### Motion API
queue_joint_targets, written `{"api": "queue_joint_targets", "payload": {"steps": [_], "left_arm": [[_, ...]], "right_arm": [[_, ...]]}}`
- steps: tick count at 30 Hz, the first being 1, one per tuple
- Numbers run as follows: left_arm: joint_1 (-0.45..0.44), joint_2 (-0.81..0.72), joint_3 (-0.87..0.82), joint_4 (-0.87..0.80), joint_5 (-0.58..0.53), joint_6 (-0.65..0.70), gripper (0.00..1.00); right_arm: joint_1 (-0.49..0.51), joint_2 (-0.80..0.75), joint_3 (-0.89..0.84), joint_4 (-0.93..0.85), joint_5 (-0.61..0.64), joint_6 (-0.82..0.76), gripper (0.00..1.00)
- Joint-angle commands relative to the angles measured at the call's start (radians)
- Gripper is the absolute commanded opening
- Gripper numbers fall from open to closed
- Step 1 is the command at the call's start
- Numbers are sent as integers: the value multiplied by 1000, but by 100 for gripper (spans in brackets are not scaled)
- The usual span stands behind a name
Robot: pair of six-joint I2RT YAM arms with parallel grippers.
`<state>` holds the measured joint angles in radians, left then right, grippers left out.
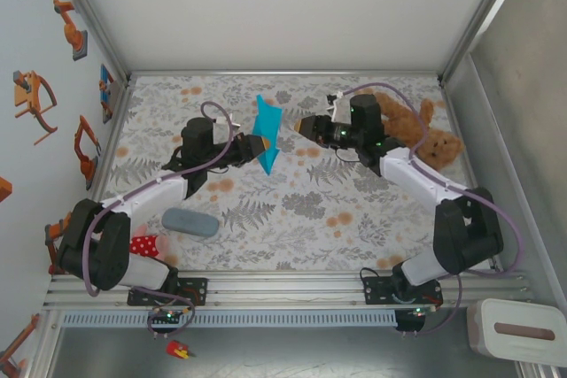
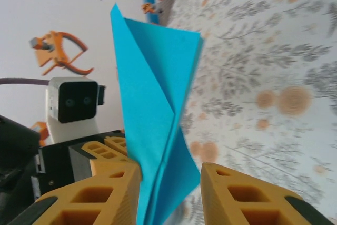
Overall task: Fold a paper plane with a square sheet of paper (pick it up from the middle)
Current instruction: Turn over the paper at the center of the table.
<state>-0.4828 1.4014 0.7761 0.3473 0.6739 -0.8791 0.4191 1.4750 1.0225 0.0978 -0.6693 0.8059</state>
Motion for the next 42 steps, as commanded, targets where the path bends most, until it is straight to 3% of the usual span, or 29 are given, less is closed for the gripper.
{"api": "queue_joint_targets", "payload": {"steps": [1, 8, 14, 19, 25, 33, 38, 42], "left_arm": [[-2, -45, 85, -245, -89, 173, 14], [-63, -8, 279, -760, -502, 408, 14], [-178, 108, 422, -1009, -946, 489, 14], [-251, 260, 520, -1137, -1201, 493, 14], [-310, 435, 587, -1183, -1367, 478, 13], [-406, 673, 695, -1243, -1509, 446, 13], [-425, 733, 716, -1220, -1468, 427, 16], [-431, 749, 721, -1202, -1414, 417, 25]], "right_arm": [[-16, -61, 44, -197, 141, -151, 35], [-19, -158, 30, -329, 385, -234, 34], [-19, -221, 2, -385, 550, -255, 34], [-20, -238, -14, -412, 617, -255, 33], [-25, -266, -42, -421, 665, -245, 33], [-38, -278, -53, -441, 665, -241, 32], [-43, -281, -59, -446, 668, -235, 32], [-47, -279, -59, -445, 667, -226, 32]]}}
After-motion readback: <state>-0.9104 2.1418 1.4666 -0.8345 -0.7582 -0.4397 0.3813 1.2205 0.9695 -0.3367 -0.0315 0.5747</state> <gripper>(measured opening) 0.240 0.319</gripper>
